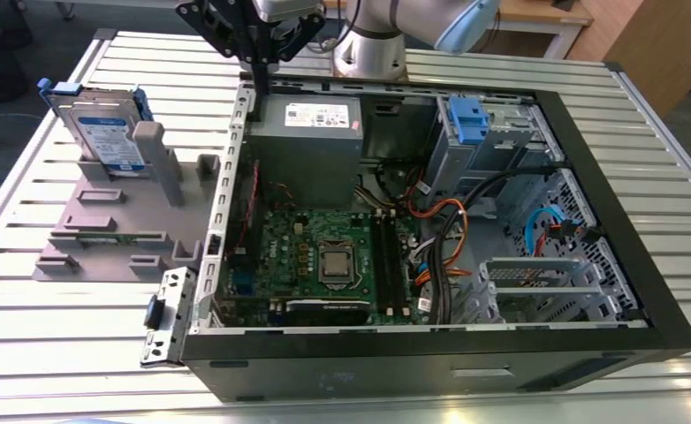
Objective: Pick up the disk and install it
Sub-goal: 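Reach for the disk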
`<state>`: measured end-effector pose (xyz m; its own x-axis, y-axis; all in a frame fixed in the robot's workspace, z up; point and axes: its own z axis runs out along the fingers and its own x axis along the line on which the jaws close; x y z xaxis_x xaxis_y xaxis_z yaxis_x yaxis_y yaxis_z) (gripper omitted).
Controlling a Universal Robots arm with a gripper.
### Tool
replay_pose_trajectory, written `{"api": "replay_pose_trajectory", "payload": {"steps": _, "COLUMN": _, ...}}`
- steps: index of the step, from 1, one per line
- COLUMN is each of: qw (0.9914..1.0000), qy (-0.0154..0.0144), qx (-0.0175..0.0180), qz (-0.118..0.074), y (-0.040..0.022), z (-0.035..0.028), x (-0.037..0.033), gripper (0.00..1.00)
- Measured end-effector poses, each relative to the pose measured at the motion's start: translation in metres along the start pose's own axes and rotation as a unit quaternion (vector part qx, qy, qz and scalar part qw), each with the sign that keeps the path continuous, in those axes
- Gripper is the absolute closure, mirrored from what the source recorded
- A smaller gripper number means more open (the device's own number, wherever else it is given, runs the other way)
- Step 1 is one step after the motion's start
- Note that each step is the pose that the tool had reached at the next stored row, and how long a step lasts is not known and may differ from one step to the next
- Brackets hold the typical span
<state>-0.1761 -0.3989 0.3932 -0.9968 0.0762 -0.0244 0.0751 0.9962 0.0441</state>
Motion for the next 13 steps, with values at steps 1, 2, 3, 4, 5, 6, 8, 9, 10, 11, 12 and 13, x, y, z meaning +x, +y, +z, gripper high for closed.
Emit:
{"api": "replay_pose_trajectory", "payload": {"steps": 1, "qw": 1.0, "qy": 0.0, "qx": 0.0, "qz": 0.0, "y": 0.0, "z": 0.0, "x": 0.0002, "gripper": 0.89}}
{"api": "replay_pose_trajectory", "payload": {"steps": 2, "qw": 1.0, "qy": 0.0, "qx": 0.0, "qz": 0.0, "y": 0.0, "z": 0.0, "x": 0.0004, "gripper": 0.89}}
{"api": "replay_pose_trajectory", "payload": {"steps": 3, "qw": 1.0, "qy": 0.0, "qx": 0.0, "qz": 0.0, "y": 0.0, "z": 0.0, "x": 0.0006, "gripper": 0.89}}
{"api": "replay_pose_trajectory", "payload": {"steps": 4, "qw": 1.0, "qy": 0.0, "qx": 0.0, "qz": 0.0, "y": -0.0001, "z": 0.0, "x": 0.0008, "gripper": 0.89}}
{"api": "replay_pose_trajectory", "payload": {"steps": 5, "qw": 1.0, "qy": 0.0, "qx": 0.0, "qz": 0.0, "y": -0.0001, "z": 0.0, "x": 0.001, "gripper": 0.89}}
{"api": "replay_pose_trajectory", "payload": {"steps": 6, "qw": 1.0, "qy": 0.0, "qx": 0.0, "qz": 0.0, "y": -0.0001, "z": 0.0, "x": 0.0012, "gripper": 0.89}}
{"api": "replay_pose_trajectory", "payload": {"steps": 8, "qw": 1.0, "qy": 0.0, "qx": 0.0, "qz": 0.0, "y": -0.0001, "z": 0.0, "x": 0.0016, "gripper": 0.89}}
{"api": "replay_pose_trajectory", "payload": {"steps": 9, "qw": 1.0, "qy": 0.0, "qx": 0.0, "qz": 0.0, "y": -0.0001, "z": 0.0, "x": 0.0018, "gripper": 0.89}}
{"api": "replay_pose_trajectory", "payload": {"steps": 10, "qw": 1.0, "qy": 0.0, "qx": 0.0, "qz": 0.0, "y": -0.0002, "z": -0.0001, "x": 0.0021, "gripper": 0.89}}
{"api": "replay_pose_trajectory", "payload": {"steps": 11, "qw": 1.0, "qy": 0.0, "qx": 0.0, "qz": 0.0, "y": -0.0002, "z": -0.0001, "x": 0.0023, "gripper": 0.89}}
{"api": "replay_pose_trajectory", "payload": {"steps": 12, "qw": 1.0, "qy": 0.0, "qx": 0.0, "qz": 0.0, "y": -0.0002, "z": -0.0001, "x": 0.0025, "gripper": 0.89}}
{"api": "replay_pose_trajectory", "payload": {"steps": 13, "qw": 1.0, "qy": 0.0, "qx": 0.0, "qz": 0.0, "y": -0.0002, "z": -0.0001, "x": 0.0027, "gripper": 0.89}}
